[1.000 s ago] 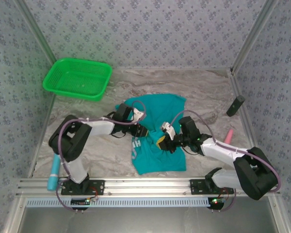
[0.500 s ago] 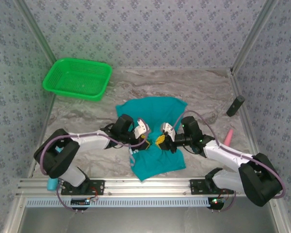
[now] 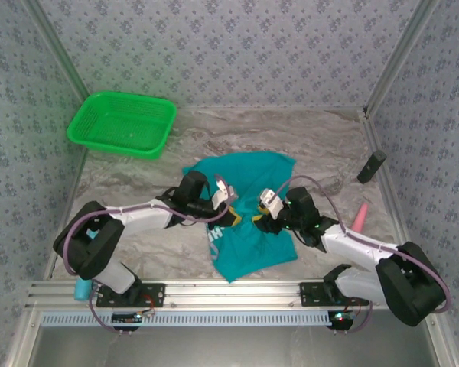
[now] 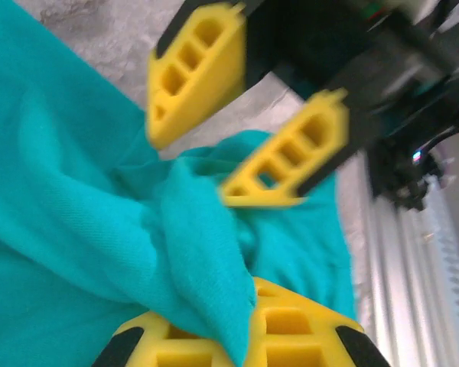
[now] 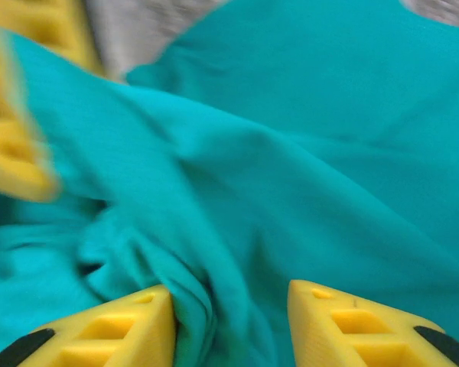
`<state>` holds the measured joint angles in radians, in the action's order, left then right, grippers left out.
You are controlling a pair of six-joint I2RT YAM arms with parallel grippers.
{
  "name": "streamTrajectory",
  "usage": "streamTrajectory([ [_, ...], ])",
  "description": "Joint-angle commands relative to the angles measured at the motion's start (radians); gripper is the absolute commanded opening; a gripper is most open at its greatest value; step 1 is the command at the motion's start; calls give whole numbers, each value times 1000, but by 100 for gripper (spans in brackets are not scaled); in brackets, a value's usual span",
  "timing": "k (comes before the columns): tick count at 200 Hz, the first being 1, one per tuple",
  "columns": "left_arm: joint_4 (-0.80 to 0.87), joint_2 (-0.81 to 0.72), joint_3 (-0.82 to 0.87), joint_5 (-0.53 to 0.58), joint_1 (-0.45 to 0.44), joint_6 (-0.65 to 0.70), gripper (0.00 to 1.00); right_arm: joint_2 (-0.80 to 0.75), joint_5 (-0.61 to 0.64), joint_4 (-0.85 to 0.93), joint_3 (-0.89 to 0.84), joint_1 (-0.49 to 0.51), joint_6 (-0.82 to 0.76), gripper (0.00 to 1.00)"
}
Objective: Fold the inside-out t-shirt
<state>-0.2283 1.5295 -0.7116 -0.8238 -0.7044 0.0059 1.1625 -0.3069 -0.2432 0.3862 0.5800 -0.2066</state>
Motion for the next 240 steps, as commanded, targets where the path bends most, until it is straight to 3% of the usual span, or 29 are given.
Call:
streamTrajectory([
  [1, -2, -45, -29, -173, 16, -137, 0, 34, 391, -10, 51, 26, 138, 44],
  [18, -68, -66, -1, -200, 18, -219, 0, 49, 526, 18, 73, 49, 192, 45],
  [33, -167, -83, 32, -221, 18, -290, 0, 35, 534, 64, 91, 59, 209, 45],
  [64, -175, -97, 46, -217, 19, -277, 0, -157, 256, 147, 51, 53, 112, 48],
  [88, -181, -86, 46, -208, 19, -267, 0, -338, 119, 256, 37, 44, 26, 49],
  [105, -189, -75, 45, -201, 18, -268, 0, -382, 26, 306, 37, 62, -73, 49],
  [142, -195, -71, 43, -195, 17, -262, 0, -243, -27, 229, 87, 108, -89, 39],
  [179, -192, -68, 44, -184, 17, -258, 1, -85, 55, 91, 102, 155, -84, 49],
  [214, -211, -51, 50, -185, 17, -261, 1, -33, 39, 4, 105, 168, -93, 47],
  [231, -213, -43, 51, -184, 18, -256, 1, -22, 13, -4, 105, 172, -120, 37],
  [240, -211, -39, 50, -181, 22, -256, 1, -18, 12, -21, 99, 172, -126, 23],
])
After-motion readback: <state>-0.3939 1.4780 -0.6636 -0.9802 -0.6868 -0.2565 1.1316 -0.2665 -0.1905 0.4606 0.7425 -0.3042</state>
